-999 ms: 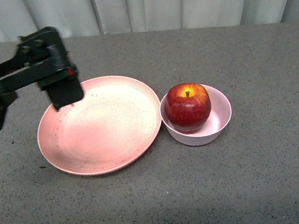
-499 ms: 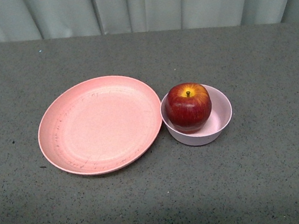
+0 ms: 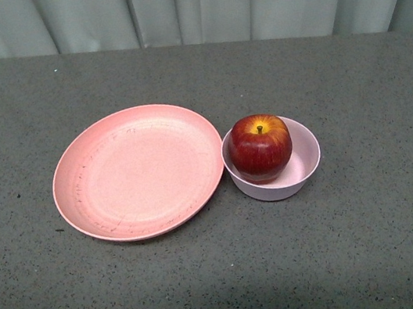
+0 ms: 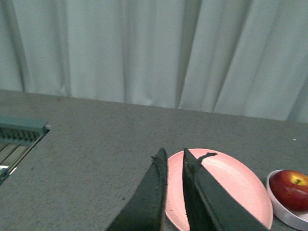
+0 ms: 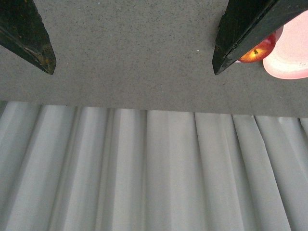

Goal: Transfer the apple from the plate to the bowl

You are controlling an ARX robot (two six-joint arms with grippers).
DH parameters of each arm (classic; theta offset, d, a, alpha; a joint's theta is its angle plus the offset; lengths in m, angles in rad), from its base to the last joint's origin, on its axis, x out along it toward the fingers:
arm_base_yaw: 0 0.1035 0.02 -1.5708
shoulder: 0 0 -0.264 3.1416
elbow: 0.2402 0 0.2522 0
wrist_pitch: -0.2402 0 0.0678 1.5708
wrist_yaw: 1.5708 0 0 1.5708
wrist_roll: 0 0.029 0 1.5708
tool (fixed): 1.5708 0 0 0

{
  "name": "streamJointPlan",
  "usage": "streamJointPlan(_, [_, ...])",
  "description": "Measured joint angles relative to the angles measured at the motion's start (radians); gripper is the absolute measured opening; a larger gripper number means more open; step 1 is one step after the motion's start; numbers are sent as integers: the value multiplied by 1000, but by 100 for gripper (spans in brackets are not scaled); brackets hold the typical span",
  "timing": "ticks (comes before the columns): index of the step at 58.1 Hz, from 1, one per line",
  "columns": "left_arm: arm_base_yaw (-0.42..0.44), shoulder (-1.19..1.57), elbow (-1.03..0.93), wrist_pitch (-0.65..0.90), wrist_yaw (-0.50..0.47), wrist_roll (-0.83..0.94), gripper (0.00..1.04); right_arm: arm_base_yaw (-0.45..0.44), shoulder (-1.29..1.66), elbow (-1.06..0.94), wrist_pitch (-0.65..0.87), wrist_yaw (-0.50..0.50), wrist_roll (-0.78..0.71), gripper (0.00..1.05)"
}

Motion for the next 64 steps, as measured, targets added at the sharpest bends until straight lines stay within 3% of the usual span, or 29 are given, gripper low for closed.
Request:
streamJointPlan(4, [78,-47,0,-41,86,3,4,0,0,0,0,-1,0,95])
streamJointPlan(7, [103,-71,0,-68,82,7,4,0,0,0,0,0,0,95])
streamJointPlan(39, [107,-236,0,-230,93,8,4,0,0,0,0,0,0,95])
streamJointPlan(45, [107,-379,0,-398,96,8,4,0,0,0,0,0,0,95])
streamJointPlan(57, [107,-405,0,-407,96,8,4,0,0,0,0,0,0,95])
streamJointPlan(59, [107,-405,0,-408,96,7,5,0,0,0,0,0,0,95])
streamJointPlan(64, [107,-406,0,-408,96,8,19,0,0,0,0,0,0,95])
